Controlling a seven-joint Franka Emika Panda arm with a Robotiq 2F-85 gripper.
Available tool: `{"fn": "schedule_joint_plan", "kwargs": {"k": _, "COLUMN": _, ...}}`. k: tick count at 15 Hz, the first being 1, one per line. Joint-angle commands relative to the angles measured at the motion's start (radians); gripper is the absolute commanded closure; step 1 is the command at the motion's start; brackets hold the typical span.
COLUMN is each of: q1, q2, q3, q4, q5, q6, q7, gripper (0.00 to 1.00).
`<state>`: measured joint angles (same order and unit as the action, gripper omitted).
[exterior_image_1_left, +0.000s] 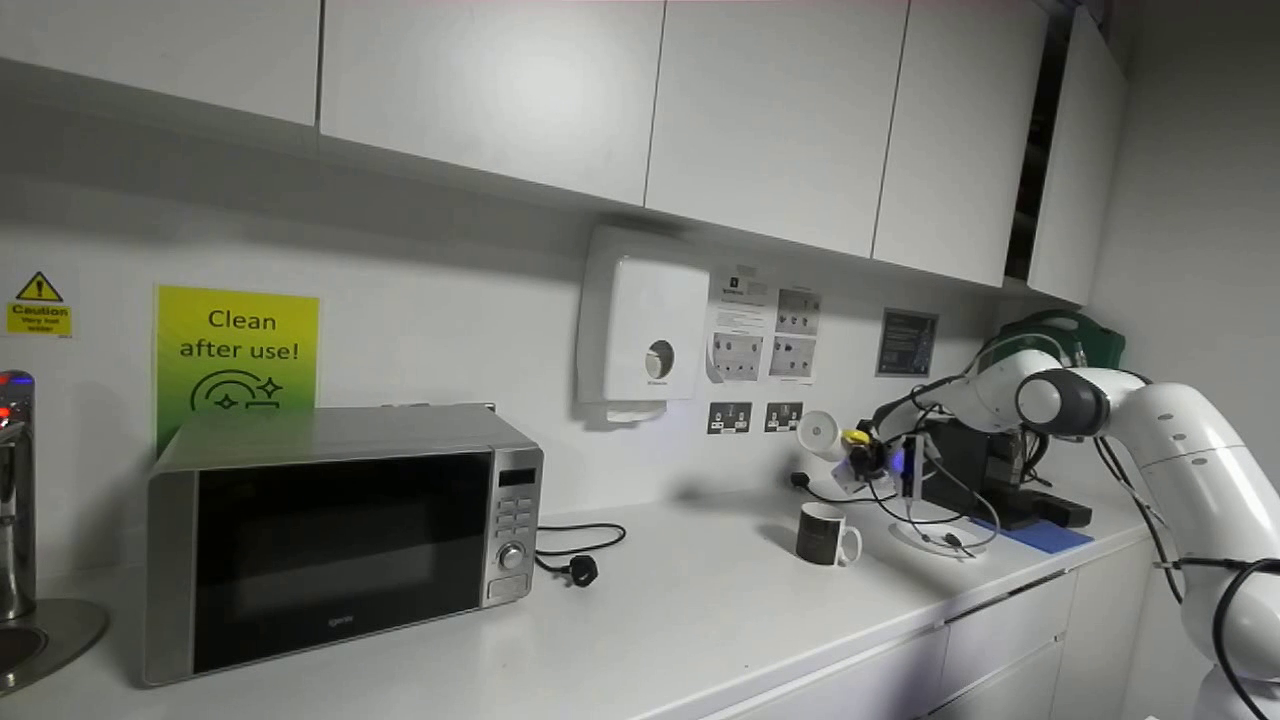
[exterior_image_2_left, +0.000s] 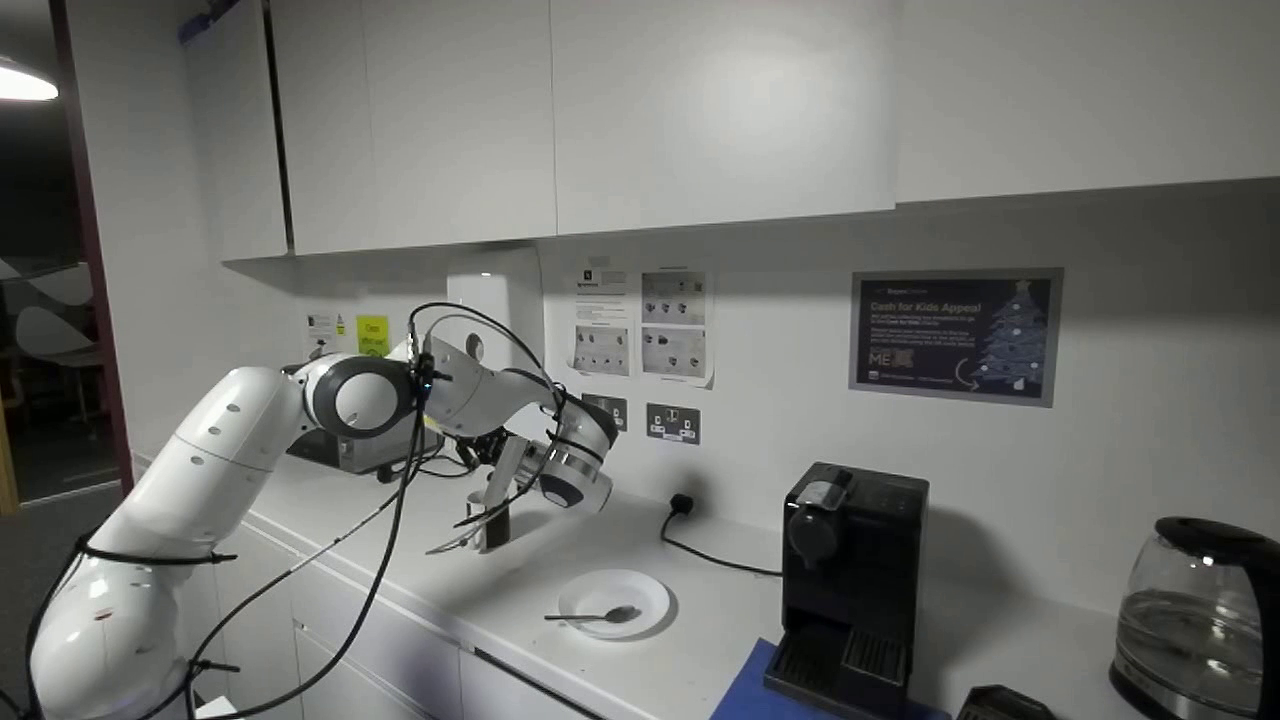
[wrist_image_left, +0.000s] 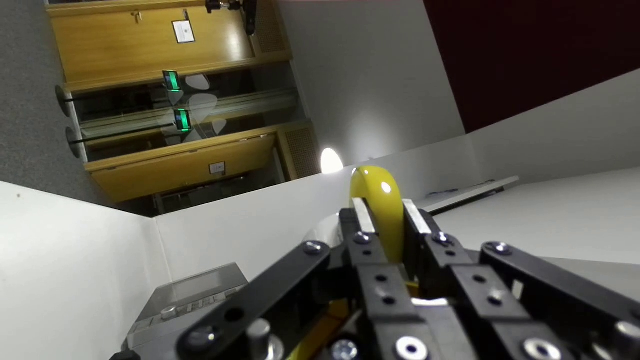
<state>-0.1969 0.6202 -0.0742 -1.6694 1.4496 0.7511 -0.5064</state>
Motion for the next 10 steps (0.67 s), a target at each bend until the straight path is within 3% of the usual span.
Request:
{"fn": "schedule_joint_plan", "kwargs": {"k": 1, "q1": 0.001, "q2": -0.018, "q3": -0.003, "q4": 0.032, "q5": 0.009, "q6": -0.032, "q7": 0.029, "gripper": 0.95}}
{"fn": "schedule_joint_plan", "kwargs": {"k": 10, "q1": 0.021, "q2": -0.071, "q3": -0.015, "q4": 0.041, "q5": -0.052, "q6": 0.003, "q7": -0.007, "gripper": 0.95}}
